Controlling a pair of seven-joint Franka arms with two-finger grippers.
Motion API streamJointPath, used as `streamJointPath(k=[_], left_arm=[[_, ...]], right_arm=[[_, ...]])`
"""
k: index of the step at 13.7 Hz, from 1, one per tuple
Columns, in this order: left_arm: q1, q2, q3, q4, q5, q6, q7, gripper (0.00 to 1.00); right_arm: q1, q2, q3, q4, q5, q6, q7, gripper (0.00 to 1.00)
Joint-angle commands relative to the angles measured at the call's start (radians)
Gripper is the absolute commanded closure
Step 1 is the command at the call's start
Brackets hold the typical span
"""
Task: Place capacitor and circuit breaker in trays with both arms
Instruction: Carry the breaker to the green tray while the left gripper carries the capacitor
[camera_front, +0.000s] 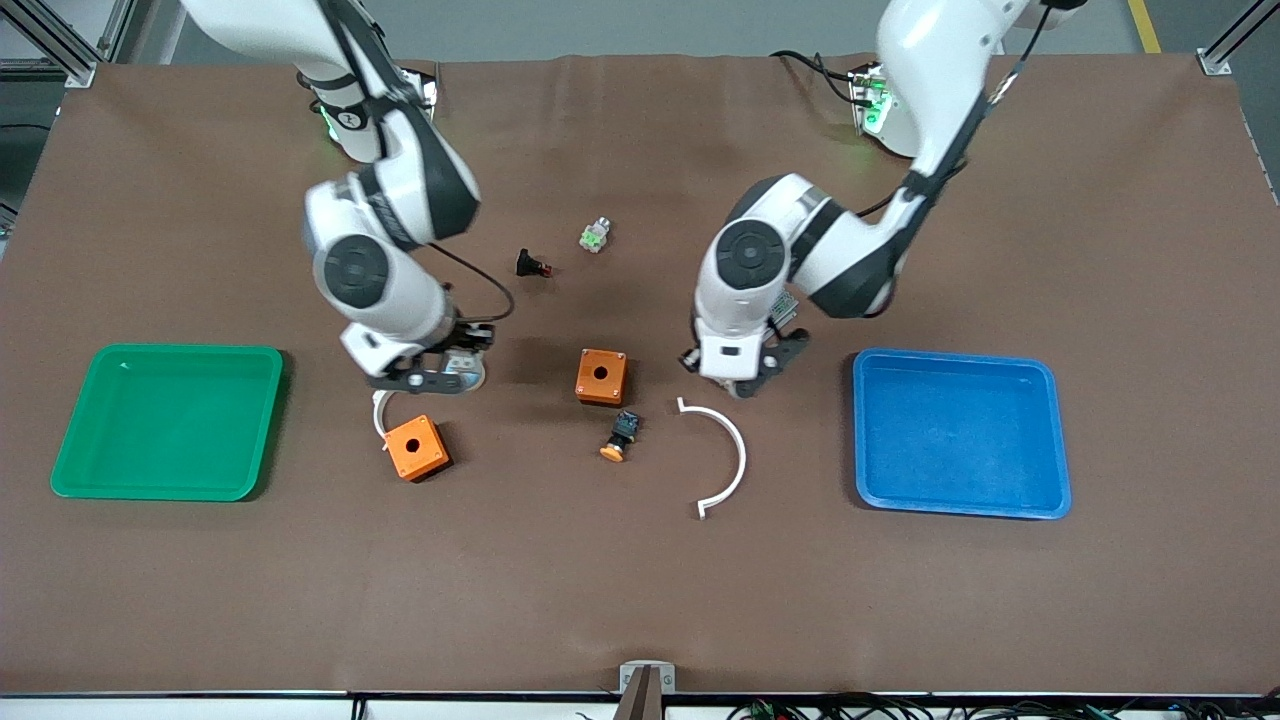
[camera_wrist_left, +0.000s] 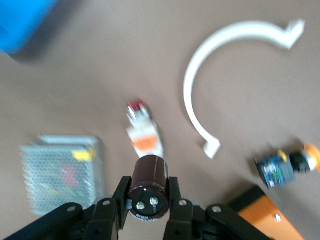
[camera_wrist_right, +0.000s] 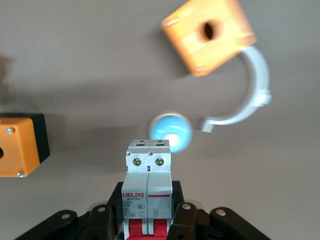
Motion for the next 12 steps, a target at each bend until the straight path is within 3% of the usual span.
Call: streamJointPath(k=[1, 4, 7, 12], left_arm=[[0.103, -0.069, -0.006, -0.017, 0.027, -0.08, 0.122, 1.0], [0.244, -0.12, -0.006, -0.017, 0.027, -0.171, 0.374, 1.0], [0.401, -0.117, -0.009, -0.026, 0.024, -0.176, 0.535, 1.0], [0.636, -0.039, -0.01, -0.028, 0.007, -0.153, 0.784, 1.0]], right_arm=[[-0.143, -0.05, 0.012, 0.111, -0.005, -0.187, -0.017, 0.77], [-0.313, -0.039, 0.012, 0.223, -0.009, -0.296, -0.141, 0.77], [-0.488, -0.01, 0.013, 0.229, -0.072, -0.288, -0.362, 0.77], [-0.732, 0.186, 0.013, 0.26, -0.08, -0.069, -0.795, 0.76]])
